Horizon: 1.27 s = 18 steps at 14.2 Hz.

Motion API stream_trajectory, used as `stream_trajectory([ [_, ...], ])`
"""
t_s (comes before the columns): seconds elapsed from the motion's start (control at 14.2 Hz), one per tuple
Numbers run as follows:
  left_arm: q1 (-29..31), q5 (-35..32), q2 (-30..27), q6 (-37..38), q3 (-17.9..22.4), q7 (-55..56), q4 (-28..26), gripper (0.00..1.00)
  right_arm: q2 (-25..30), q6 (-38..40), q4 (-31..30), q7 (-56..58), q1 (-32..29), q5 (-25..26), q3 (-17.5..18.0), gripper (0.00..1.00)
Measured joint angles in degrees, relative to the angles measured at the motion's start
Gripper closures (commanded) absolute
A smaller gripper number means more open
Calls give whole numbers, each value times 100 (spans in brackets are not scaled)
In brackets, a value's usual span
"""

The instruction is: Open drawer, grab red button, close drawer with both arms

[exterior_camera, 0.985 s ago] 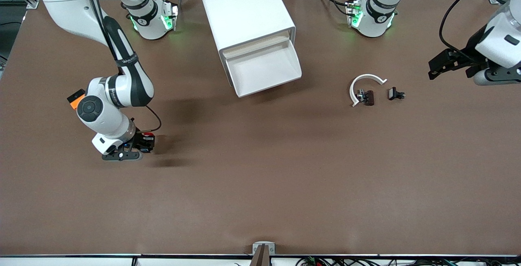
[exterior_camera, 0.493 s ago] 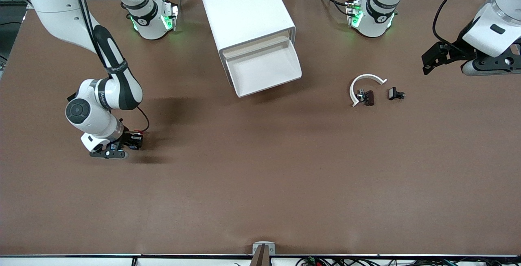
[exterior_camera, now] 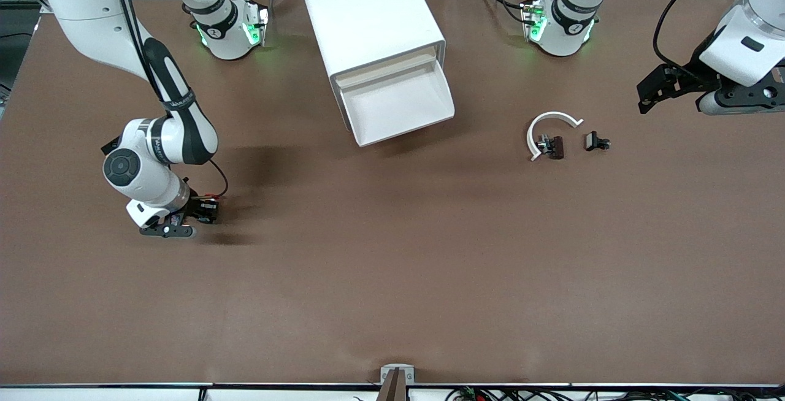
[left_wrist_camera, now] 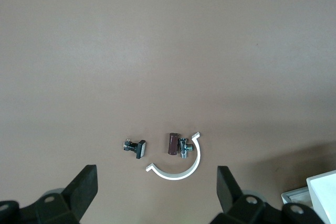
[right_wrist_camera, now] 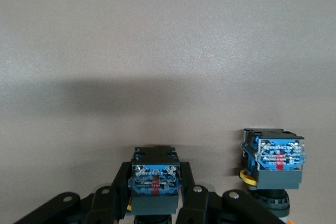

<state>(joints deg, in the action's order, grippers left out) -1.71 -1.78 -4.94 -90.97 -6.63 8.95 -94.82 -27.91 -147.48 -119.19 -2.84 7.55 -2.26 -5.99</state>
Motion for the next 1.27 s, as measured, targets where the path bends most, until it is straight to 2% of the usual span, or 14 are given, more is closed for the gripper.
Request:
stream_trajectory([
  [0.14,9,0,55,-26,-19,-1,-1,0,-24,-3,10,-16,-1,-3,-1,100],
  [0.42,237,1,174,-137,-338,-1,3,0,-99,-8,70,-25,-8,-135,-8,100],
  [0.7,219,8,361,-167,-524,48,102,0,-112,-3,94,-25,-7,-159,-2,100],
  [1.2,-480,88,1600,-529,-872,1572,369,0,-214,-9,254,-25,-4,-188,19,100],
  [1.27,-606,88,1793,-683,-876,1624,376,0,-218,-5,261,-25,-4,-188,19,79],
])
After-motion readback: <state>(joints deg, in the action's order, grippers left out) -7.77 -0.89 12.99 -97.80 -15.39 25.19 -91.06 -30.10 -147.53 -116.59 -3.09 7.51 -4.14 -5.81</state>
